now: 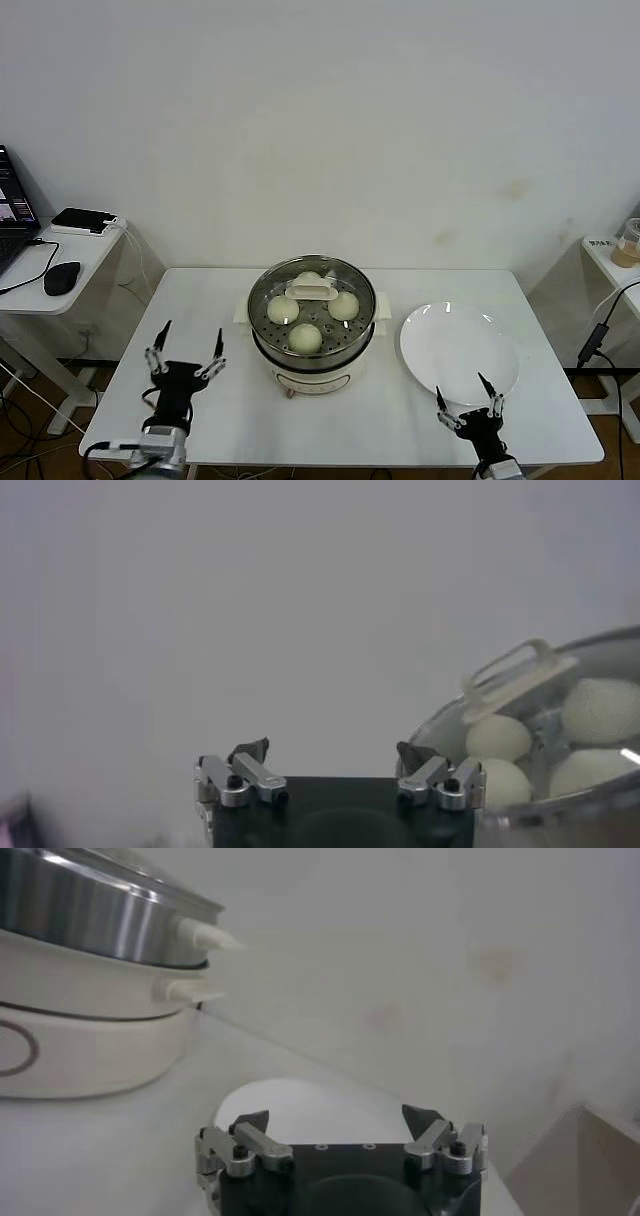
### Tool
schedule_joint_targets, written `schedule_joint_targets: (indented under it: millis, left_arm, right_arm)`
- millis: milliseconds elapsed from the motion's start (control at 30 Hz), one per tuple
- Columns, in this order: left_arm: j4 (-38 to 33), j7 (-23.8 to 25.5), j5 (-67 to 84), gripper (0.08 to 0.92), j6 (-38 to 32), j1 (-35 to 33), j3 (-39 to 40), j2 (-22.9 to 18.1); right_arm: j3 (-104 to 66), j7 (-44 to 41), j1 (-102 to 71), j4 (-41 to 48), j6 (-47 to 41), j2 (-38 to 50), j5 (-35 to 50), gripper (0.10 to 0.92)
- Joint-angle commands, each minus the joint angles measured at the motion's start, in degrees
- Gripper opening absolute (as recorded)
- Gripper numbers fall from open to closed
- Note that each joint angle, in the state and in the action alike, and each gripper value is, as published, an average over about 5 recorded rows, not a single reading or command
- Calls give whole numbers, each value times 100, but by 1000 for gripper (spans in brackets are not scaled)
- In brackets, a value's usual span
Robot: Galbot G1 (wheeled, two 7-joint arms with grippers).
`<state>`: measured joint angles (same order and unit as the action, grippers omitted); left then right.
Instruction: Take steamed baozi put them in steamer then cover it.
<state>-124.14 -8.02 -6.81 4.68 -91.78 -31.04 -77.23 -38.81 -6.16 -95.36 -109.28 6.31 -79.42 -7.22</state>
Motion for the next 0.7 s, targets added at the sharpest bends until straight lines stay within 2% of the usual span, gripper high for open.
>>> schedule_joint_targets:
  millis: [33,200,467,700]
  left_arm:
    - [368,-135,1592,823,-469,-704,-617,65]
    - [508,-160,1618,823,-818,-716,-647,-3]
    - [429,121,1437,823,-706,-804,-703,-5]
    - [464,261,1286,823,-574,-775,-740,-119]
  right_arm:
    - [81,-277,-253,-131,-146,241,788,823]
    - [130,-260,-328,-283,-267,250,859,823]
    - [283,-285,-455,-554,-392,270,909,823]
    - [468,-296,-524,-644,-467,394,1384,823]
